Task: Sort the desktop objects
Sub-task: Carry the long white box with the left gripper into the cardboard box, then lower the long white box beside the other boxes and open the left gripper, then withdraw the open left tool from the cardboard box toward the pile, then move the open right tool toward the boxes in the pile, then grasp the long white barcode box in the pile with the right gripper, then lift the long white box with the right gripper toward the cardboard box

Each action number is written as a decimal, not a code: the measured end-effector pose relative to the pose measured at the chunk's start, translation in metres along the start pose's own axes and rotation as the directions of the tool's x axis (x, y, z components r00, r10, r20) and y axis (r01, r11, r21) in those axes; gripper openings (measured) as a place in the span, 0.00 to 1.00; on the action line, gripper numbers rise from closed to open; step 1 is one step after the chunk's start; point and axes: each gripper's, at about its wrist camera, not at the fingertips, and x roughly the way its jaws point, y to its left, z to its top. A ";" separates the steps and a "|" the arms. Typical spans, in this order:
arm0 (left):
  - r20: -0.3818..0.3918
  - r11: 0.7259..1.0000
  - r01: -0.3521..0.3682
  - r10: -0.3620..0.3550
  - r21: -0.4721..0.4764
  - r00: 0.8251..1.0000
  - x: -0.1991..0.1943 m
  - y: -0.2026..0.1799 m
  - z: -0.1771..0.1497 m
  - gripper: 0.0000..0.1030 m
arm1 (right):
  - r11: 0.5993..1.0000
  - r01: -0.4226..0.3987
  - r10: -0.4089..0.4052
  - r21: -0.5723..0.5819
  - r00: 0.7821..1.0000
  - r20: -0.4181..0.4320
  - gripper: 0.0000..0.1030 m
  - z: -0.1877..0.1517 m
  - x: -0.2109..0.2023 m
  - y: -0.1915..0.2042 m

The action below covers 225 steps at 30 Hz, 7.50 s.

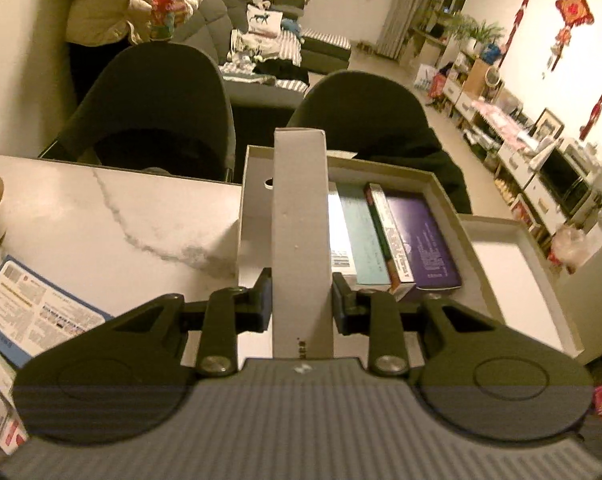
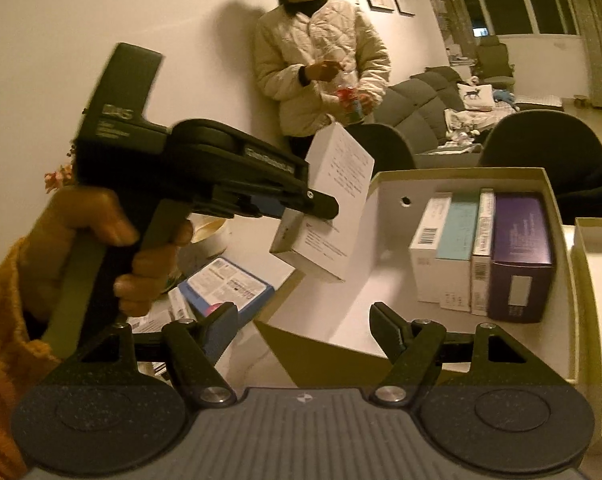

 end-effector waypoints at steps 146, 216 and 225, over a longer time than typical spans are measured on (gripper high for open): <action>0.119 0.858 -0.222 0.308 -0.463 0.944 -0.108 0.220 -0.179 0.89 | 0.974 0.153 -0.179 -0.169 0.972 -0.151 0.81 0.050 0.092 -0.004; 0.035 0.803 -0.331 0.399 -0.496 0.916 -0.121 0.187 -0.235 0.89 | 0.947 -0.303 0.255 -0.105 0.910 -0.328 0.21 0.018 0.232 0.145; 0.041 0.822 -0.311 0.374 -0.478 0.926 -0.115 0.178 -0.231 0.89 | 0.953 -0.287 0.258 -0.093 0.936 -0.238 0.21 0.039 0.194 0.125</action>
